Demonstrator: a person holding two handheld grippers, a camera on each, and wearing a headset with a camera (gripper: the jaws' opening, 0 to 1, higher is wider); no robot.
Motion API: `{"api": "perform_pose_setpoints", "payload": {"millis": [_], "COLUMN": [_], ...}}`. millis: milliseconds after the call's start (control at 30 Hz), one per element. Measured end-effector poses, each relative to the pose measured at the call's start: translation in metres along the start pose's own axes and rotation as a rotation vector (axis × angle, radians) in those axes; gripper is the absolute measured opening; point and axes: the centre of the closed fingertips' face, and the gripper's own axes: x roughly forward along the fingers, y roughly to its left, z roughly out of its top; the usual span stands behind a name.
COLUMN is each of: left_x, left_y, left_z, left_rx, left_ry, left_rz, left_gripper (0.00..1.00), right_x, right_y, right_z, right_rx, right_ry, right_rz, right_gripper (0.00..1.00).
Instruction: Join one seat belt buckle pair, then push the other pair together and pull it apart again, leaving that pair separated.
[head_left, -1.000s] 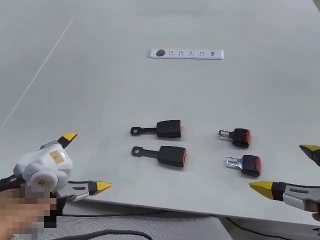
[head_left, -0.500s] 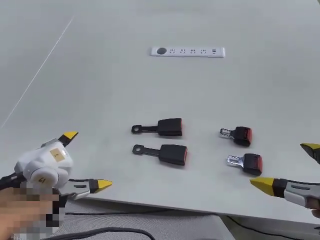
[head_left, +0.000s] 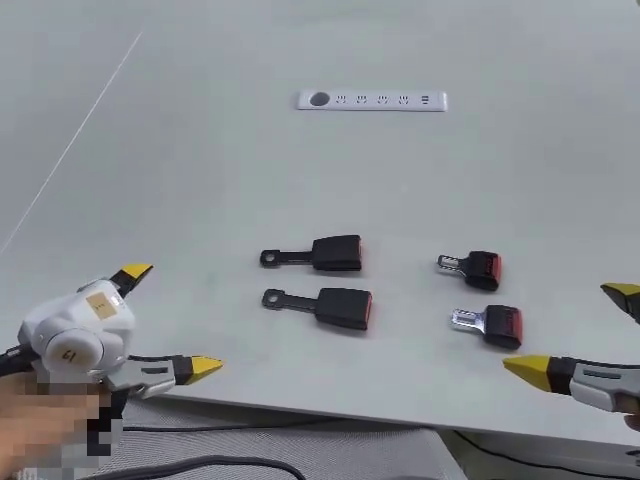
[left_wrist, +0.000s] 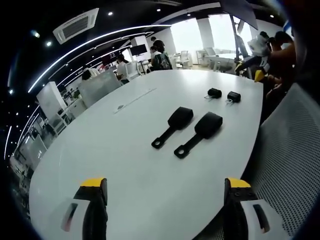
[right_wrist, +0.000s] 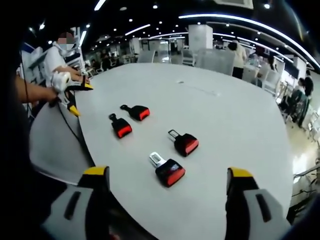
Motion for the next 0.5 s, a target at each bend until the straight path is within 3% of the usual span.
{"api": "perform_pose_setpoints", "payload": {"millis": [100, 267, 367, 433, 467, 500], "left_x": [0.002, 0.014, 0.027, 0.032, 0.035, 0.040], "left_y": [0.000, -0.004, -0.020, -0.032, -0.036, -0.040], "left_z": [0.003, 0.021, 0.027, 0.026, 0.028, 0.033], "left_rx": [0.017, 0.029, 0.063, 0.109, 0.128, 0.149], "left_ry": [0.005, -0.006, 0.022, 0.080, 0.082, 0.068], "left_rz": [-0.007, -0.034, -0.097, -0.151, -0.161, -0.161], "left_gripper": [1.00, 1.00, 0.97, 0.80, 0.73, 0.72], "right_x": [0.002, 0.002, 0.003, 0.005, 0.006, 0.008], "right_y": [0.000, 0.000, -0.001, 0.003, 0.005, 0.005], "right_z": [-0.001, -0.002, -0.004, -0.007, -0.009, -0.010], "right_rx": [-0.031, -0.082, -0.125, -0.145, -0.146, -0.158], "right_ry": [0.015, 0.032, 0.054, 0.074, 0.080, 0.089], "right_rz": [0.007, 0.020, 0.032, 0.057, 0.073, 0.073], "right_gripper": [0.95, 0.93, 0.89, 0.86, 0.84, 0.83]}}
